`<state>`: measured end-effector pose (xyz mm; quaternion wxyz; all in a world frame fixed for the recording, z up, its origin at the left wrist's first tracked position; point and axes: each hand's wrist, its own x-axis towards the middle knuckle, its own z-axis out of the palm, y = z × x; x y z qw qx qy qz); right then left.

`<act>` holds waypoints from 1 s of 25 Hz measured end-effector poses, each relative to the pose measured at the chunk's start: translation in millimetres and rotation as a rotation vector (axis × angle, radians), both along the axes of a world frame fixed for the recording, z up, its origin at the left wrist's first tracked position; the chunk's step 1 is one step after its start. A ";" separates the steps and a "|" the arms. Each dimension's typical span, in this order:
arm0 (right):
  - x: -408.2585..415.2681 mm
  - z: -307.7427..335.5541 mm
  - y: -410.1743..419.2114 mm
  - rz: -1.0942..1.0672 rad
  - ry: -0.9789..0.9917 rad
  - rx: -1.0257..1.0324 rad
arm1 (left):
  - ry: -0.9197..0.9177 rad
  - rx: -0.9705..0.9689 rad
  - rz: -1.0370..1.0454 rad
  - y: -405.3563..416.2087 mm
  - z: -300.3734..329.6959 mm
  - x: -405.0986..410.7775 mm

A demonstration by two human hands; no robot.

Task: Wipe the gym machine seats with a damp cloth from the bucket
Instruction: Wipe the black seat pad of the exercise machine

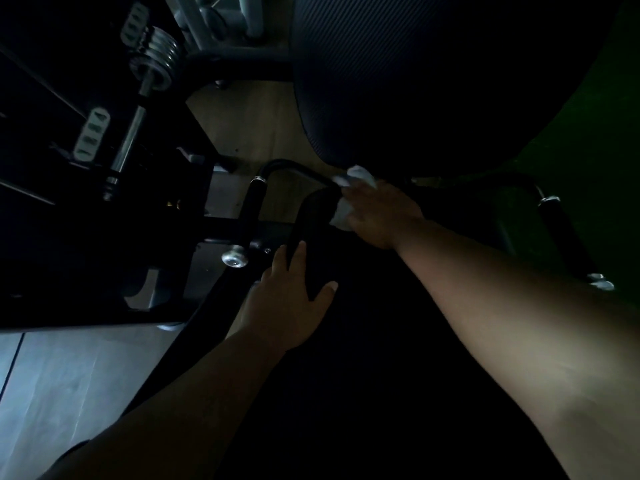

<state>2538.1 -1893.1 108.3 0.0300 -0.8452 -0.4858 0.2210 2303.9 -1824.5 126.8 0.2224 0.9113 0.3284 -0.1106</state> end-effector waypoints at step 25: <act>9.8 3.8 -107.8 -0.219 0.013 0.057 | 0.030 0.082 -0.089 12.3 -19.6 83.4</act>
